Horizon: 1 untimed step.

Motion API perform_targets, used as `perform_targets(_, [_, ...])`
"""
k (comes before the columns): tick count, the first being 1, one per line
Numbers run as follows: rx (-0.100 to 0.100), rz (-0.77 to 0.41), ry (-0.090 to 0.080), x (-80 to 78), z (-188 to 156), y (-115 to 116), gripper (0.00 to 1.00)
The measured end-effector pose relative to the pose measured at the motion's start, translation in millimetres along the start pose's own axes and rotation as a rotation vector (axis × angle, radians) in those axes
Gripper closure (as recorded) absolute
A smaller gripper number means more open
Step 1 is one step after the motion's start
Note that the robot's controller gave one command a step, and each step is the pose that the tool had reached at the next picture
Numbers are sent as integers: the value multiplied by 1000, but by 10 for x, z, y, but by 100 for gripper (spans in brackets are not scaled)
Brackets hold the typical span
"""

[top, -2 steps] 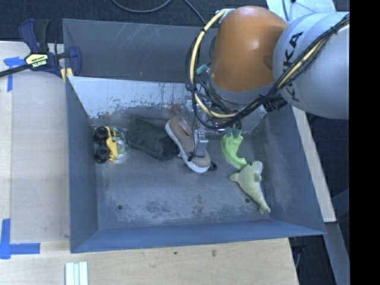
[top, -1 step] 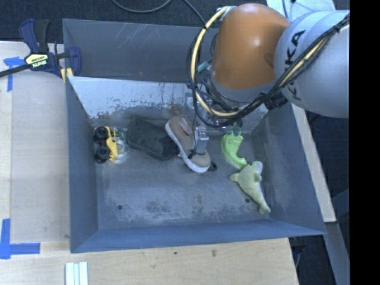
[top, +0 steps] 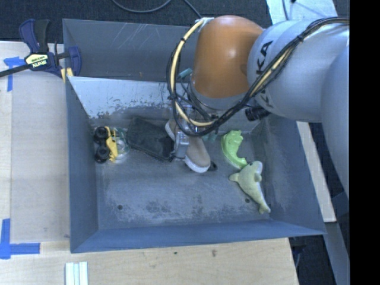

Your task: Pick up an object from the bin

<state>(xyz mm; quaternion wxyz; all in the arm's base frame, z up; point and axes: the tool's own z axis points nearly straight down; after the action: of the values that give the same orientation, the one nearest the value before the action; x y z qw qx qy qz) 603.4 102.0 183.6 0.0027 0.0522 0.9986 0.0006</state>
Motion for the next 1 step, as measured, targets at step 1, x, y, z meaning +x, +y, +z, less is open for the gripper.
perform_targets(1, [0,165,0,-50,221,583,0])
